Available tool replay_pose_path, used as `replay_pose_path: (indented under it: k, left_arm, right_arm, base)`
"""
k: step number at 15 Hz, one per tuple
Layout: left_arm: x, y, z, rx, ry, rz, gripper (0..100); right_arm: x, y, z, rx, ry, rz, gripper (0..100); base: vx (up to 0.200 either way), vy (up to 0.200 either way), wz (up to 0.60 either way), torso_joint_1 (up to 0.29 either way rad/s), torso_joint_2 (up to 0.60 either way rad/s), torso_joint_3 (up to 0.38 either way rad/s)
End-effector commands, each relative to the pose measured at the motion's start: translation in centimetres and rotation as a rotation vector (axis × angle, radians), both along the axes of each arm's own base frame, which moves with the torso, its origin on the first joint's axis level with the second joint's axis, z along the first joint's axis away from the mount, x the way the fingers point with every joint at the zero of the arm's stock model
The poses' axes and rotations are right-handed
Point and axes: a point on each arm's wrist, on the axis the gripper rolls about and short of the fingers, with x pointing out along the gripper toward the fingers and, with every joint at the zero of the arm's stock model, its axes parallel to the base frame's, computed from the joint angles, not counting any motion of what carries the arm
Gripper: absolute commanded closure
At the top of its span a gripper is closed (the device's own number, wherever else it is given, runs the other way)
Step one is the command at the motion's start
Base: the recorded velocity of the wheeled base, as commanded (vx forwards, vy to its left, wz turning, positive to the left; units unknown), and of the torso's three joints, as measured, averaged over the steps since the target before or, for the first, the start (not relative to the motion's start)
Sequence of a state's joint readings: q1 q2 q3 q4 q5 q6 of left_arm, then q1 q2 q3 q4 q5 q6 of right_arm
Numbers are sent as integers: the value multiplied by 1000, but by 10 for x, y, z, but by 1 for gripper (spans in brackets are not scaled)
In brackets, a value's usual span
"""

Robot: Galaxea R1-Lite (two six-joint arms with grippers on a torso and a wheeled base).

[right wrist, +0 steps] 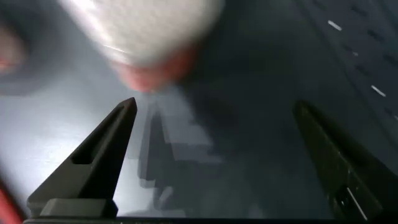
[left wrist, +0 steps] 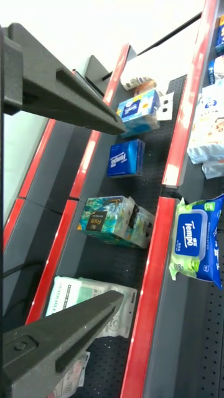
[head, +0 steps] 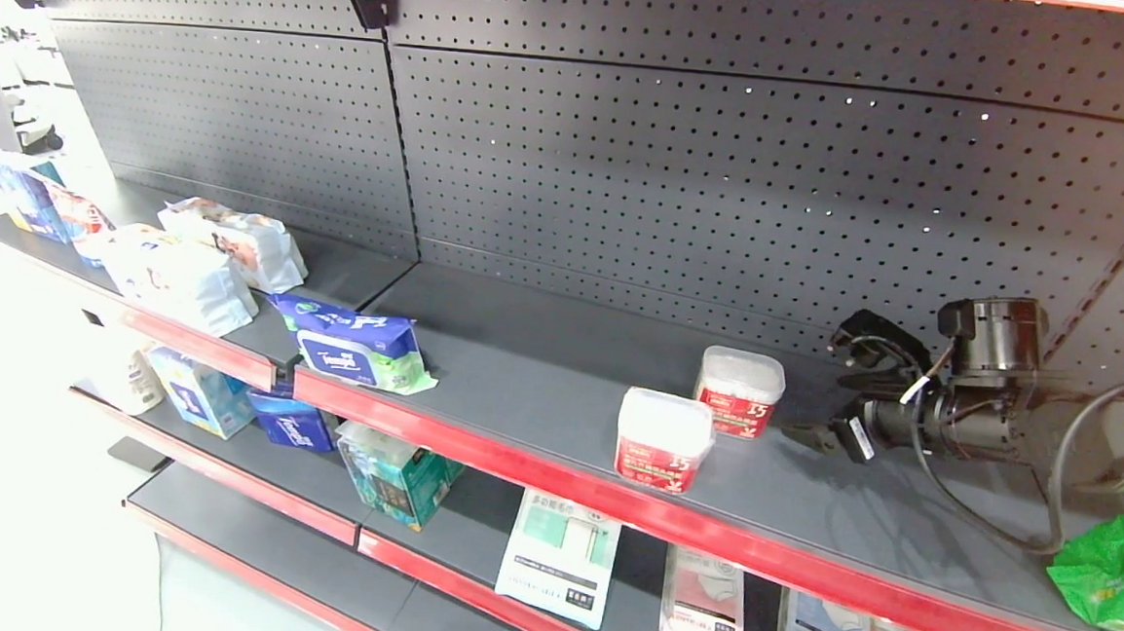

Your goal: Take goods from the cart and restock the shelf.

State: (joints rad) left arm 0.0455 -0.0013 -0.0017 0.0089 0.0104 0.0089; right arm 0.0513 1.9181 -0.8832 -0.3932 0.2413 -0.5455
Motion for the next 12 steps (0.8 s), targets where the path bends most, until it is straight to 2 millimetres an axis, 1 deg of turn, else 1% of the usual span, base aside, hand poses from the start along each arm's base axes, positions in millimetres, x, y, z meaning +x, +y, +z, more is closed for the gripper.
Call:
replay_pose_path:
  k: [1,5,9,10,12]
  left_arm:
    - [0,0,0,0,0,-1,0]
    - [0,0,0,0,0,1,0]
    - [0,0,0,-1,2,1,0]
    - [0,0,0,-1,2,1,0]
    - [0,0,0,0,2,-1,0]
  right_arm:
    - [5,-10,2,-24,-11,-93,0]
    - [18,-11,4,-13,-23,-197,0]
    - [19,-7,6,-9,-28,-189,0]
    - [19,-1,6,-7,-29,-171,0]
    - [18,5,7,-6,-31,-155,0]
  base:
    - [0,0,0,0,0,0]
    - [0,0,0,0,0,0]
    - [0,0,0,0,0,0]
    - [0,0,0,0,0,0]
    - [0,0,0,0,0,0]
